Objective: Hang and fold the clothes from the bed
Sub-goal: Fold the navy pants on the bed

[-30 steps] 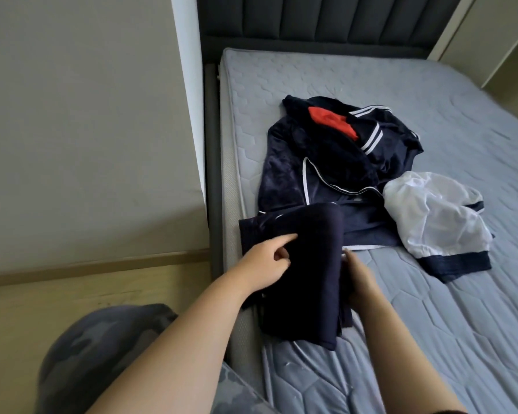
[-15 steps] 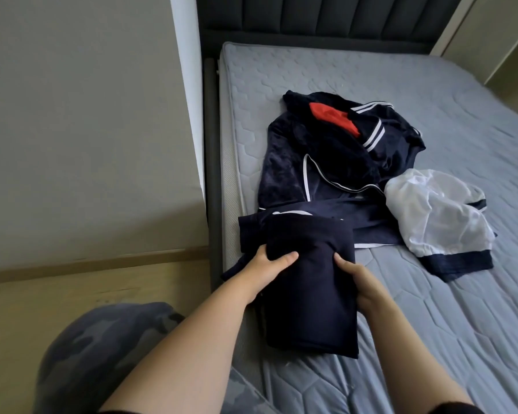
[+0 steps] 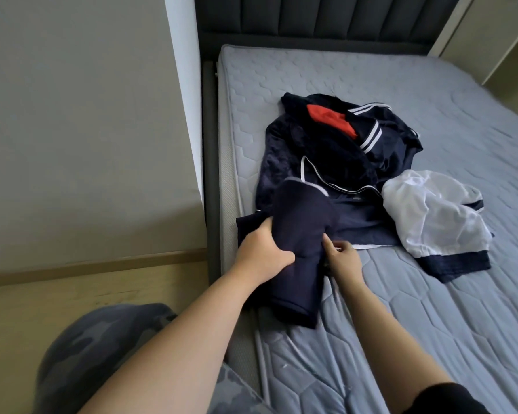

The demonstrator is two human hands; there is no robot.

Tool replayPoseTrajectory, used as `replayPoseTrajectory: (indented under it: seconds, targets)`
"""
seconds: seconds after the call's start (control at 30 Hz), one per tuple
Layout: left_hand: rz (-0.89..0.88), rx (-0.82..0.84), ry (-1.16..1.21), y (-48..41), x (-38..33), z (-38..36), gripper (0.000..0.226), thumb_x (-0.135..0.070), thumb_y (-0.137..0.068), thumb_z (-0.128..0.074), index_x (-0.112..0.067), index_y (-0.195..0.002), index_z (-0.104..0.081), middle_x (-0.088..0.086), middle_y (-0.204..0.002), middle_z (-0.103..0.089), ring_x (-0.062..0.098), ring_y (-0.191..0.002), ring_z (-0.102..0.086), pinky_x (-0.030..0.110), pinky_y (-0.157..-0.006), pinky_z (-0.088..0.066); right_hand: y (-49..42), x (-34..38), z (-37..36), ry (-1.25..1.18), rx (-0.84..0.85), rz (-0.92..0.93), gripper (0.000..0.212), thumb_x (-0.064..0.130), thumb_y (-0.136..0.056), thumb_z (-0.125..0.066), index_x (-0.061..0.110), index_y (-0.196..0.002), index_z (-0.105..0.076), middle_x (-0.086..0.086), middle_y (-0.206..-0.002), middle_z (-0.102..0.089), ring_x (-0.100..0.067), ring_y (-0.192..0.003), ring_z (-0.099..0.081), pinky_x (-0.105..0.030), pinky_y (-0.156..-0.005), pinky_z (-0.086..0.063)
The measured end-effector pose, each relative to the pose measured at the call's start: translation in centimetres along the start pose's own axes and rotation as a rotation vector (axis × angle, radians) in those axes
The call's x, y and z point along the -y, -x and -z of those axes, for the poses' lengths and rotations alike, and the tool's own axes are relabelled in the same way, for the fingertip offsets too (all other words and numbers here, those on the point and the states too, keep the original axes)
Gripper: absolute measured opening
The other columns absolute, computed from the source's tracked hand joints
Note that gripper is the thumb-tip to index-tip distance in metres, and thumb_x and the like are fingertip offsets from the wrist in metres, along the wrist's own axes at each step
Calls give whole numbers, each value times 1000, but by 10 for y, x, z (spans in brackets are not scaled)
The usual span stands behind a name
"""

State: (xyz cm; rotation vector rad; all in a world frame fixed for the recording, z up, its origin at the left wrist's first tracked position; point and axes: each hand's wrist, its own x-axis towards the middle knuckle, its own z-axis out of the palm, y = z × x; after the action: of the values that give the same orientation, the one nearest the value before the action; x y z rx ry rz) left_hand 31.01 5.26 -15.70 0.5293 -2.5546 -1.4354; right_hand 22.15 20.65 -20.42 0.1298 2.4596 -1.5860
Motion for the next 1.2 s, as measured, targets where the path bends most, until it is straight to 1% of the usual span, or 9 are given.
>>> replayPoseTrajectory:
  seconds: [0.13, 0.27, 0.37, 0.47, 0.6, 0.8, 0.97, 1.1, 1.2]
  targets:
    - [-759, -495, -623, 6, -13, 19, 63, -14, -69, -60, -14, -132, -57, 4, -72, -61, 25, -60, -56, 33, -50, -46, -4, 30, 11, -606, 194, -85, 30, 36, -100, -42, 12, -105, -58, -4, -88, -63, -17, -76, -61, -31, -68, -50]
    - [-923, -459, -864, 12, -10, 7, 55, -1, -77, -59, -18, -129, -59, 6, -83, -62, 24, -68, -55, 36, -59, -46, -10, 27, 41, -996, 389, -276, 52, 49, -99, -27, 16, -100, -68, -5, -91, -75, -23, -82, -73, -38, -68, -58]
    - [-718, 79, -1114, 27, 5, -15, 65, -12, -85, -57, -23, -145, -36, 8, -108, -55, 26, -93, -52, 35, -77, -45, -6, 0, 36, -807, 374, -395, 64, 60, -97, -22, 14, -120, -60, -10, -99, -73, -24, -92, -70, -34, -79, -53]
    - [-523, 494, -975, 31, 18, -27, 72, -36, -84, -62, -26, -147, -29, 7, -120, -42, 26, -108, -41, 38, -91, -41, -1, -32, 31, -585, 251, -383, 62, 61, -95, -28, 15, -128, -55, -8, -114, -66, -27, -114, -57, -39, -102, -41]
    - [-344, 270, -514, 21, 26, -17, 40, -38, -91, -55, -20, -127, -60, 2, -111, -50, 21, -111, -45, 34, -94, -40, 8, -35, 39, -561, 138, -254, 54, 50, -99, -34, 8, -120, -60, -13, -115, -64, -25, -105, -60, -36, -94, -46]
    - [-122, -151, -517, 4, 42, -4, 37, -23, -84, -66, -17, -120, -57, 2, -117, -48, 21, -112, -44, 30, -92, -37, 36, -18, 45, 69, -187, 344, 18, 19, -88, -64, 9, -103, -61, -4, -102, -58, -21, -100, -55, -21, -83, -36]
    - [136, -111, -435, -4, 48, -3, 61, -43, -81, -67, -18, -132, -44, 2, -128, -48, 23, -120, -41, 35, -95, -40, 46, -19, 38, 542, -123, 535, 26, 18, -73, -80, 1, -83, -63, -8, -86, -52, -25, -87, -47, -34, -80, -40]
    - [260, 6, -330, -8, 50, 7, 57, -53, -74, -70, -23, -119, -54, 4, -114, -55, 25, -109, -53, 34, -87, -46, 42, -14, 40, 547, -168, 578, 19, 2, -75, -76, 0, -68, -59, -6, -73, -49, -34, -77, -50, -25, -68, -29]
    - [117, 15, -436, -9, 45, 15, 40, -49, -72, -72, -23, -97, -56, -3, -90, -48, 25, -96, -56, 30, -74, -44, 45, -5, 38, 583, -195, 778, 18, -4, -70, -72, 3, -65, -56, -9, -63, -54, -31, -61, -52, -22, -59, -23]
